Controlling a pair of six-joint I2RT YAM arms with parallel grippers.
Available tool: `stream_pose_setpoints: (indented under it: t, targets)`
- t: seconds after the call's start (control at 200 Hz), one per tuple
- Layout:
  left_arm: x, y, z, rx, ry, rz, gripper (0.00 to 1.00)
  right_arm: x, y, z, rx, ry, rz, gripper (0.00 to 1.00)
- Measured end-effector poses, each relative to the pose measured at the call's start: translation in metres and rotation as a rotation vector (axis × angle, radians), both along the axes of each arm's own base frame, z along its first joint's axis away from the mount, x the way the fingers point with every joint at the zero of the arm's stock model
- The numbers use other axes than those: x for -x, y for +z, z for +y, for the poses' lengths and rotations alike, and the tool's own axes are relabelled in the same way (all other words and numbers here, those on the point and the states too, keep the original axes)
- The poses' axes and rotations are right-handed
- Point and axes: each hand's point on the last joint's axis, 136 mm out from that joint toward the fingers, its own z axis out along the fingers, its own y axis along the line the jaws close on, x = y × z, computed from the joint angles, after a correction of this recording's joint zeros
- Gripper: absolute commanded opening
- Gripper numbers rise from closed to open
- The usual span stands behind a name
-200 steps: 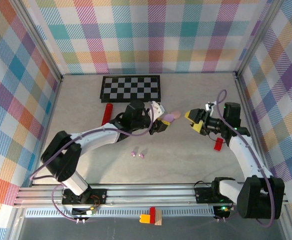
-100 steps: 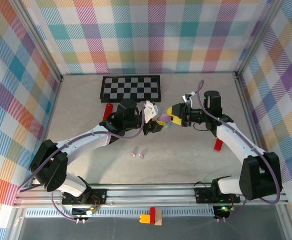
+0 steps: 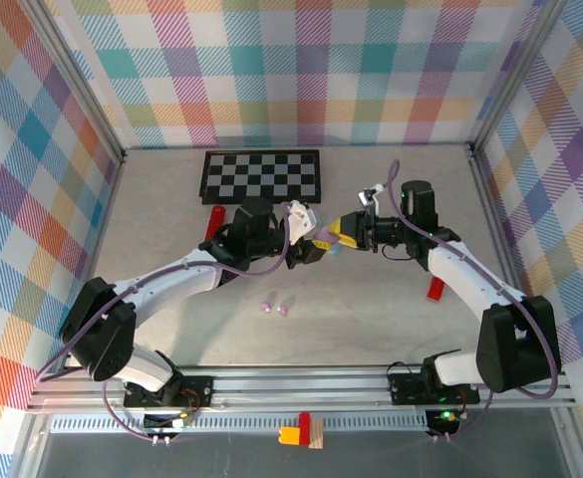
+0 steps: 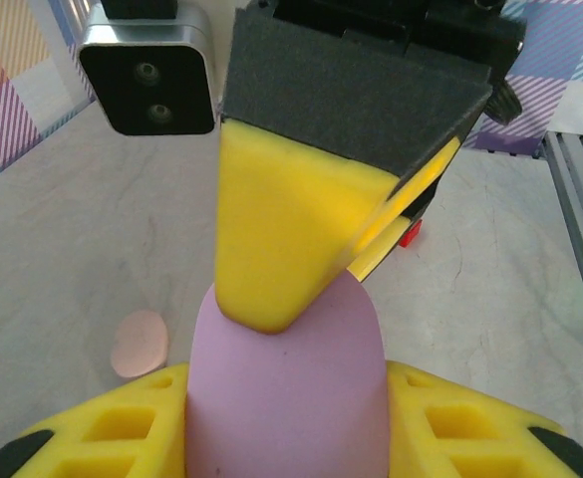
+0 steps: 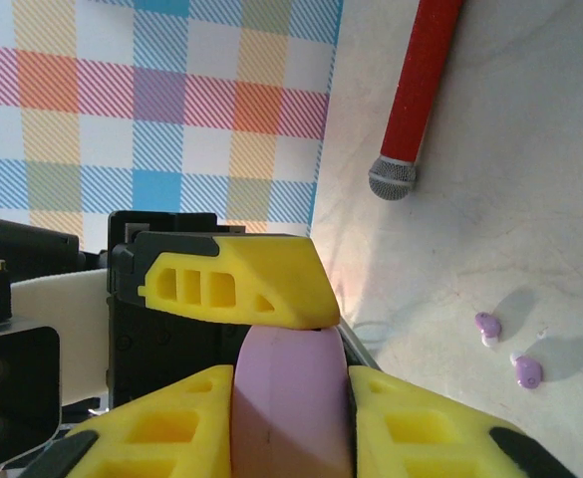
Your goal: Insert the wireless bluetooth earbuds into the charging case
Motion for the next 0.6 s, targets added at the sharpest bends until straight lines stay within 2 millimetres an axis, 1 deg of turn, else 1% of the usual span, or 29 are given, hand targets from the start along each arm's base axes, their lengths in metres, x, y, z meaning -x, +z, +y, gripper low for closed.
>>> stream_pose_setpoints:
  t: [0.06,0.11,0.22,0.26,0.305,0.44,0.495,0.545,0.6]
  targets:
    - [-0.001,-0.001,0.0,-0.002,0.005,0.003,0.42,-0.001,-0.001,0.0,0.004,-0.006,0.004,0.2]
    - [-0.002,-0.002,0.0,-0.003,0.01,0.002,0.49,-0.002,-0.002,0.0,0.005,-0.007,0.005,0.2]
    - [-0.006,0.001,0.0,0.01,0.027,-0.027,0.75,-0.003,-0.003,0.0,0.004,-0.016,0.03,0.18]
    - [-0.007,0.002,0.001,0.023,0.034,-0.036,0.83,-0.003,-0.003,-0.001,0.002,-0.02,0.039,0.17]
    - [-0.008,0.0,0.001,0.037,0.045,-0.036,0.89,-0.004,-0.001,-0.001,-0.003,-0.026,0.047,0.17]
    - [-0.006,-0.011,0.006,0.082,0.065,-0.055,0.93,-0.011,0.007,-0.007,-0.031,-0.059,0.069,0.16]
    - [-0.008,-0.012,0.009,0.111,0.079,-0.049,0.94,-0.015,0.013,-0.011,-0.05,-0.075,0.076,0.15]
    - [-0.01,-0.008,0.012,0.148,0.092,-0.046,0.93,-0.017,0.02,-0.014,-0.069,-0.086,0.082,0.15]
    - [-0.017,0.005,0.016,0.224,0.106,-0.042,0.92,-0.018,0.029,-0.017,-0.092,-0.093,0.081,0.15]
